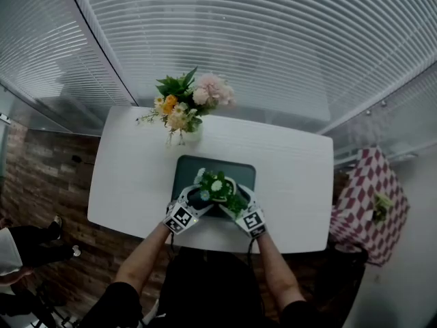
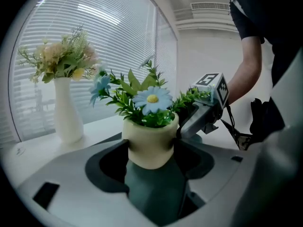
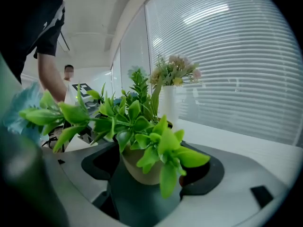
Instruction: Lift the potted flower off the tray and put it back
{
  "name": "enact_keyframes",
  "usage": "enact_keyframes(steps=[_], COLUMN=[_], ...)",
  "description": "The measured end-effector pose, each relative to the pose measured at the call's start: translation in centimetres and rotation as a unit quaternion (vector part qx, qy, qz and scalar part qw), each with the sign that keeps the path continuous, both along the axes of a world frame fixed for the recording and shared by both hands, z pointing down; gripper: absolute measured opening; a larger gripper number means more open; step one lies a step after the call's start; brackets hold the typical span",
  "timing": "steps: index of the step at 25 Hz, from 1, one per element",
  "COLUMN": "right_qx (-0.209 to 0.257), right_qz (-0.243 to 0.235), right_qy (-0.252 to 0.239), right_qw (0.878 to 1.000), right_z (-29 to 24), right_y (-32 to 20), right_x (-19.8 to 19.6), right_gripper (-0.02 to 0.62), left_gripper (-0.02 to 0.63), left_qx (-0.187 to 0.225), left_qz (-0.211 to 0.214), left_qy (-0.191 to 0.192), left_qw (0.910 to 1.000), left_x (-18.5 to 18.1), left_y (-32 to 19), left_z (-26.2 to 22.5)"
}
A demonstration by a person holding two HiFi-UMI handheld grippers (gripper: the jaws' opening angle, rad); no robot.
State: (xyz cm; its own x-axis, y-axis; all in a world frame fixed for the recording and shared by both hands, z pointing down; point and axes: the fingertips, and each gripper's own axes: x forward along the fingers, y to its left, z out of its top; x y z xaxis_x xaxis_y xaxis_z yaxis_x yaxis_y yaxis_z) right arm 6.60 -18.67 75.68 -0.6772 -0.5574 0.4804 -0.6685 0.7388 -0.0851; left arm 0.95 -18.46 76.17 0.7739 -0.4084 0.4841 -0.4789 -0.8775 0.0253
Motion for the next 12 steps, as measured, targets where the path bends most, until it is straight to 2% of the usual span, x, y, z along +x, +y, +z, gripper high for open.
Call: enact_keyframes(steps=[5, 8, 12], right_qx=[0.016, 0.029, 0.04], right_qz=[-0.008, -0.027, -0.034], right_qy=[-0.017, 0.013, 0.014], right_qw=[1.0, 0.999, 0.999], right_z=[-1.5, -1.9, -3.2], right_y=[0.5, 1.1, 1.9], right_x=[0.5, 1.4, 1.8], right_gripper=[0.376, 0.376, 0.376], left_gripper=[0.282, 0.282, 0.282], left_qx=[0.016, 0.026, 0.035], left_qz=[-0.003, -0.007, -0.012], left_qy=[-0.001, -0.002, -0.002], left_qw=[0.9999, 0.9996, 0.9993], left_x=[0.8, 1.3, 1.8], left_y=[0.5, 1.0, 1.8], left_z=[-1.4, -2.2, -3.2])
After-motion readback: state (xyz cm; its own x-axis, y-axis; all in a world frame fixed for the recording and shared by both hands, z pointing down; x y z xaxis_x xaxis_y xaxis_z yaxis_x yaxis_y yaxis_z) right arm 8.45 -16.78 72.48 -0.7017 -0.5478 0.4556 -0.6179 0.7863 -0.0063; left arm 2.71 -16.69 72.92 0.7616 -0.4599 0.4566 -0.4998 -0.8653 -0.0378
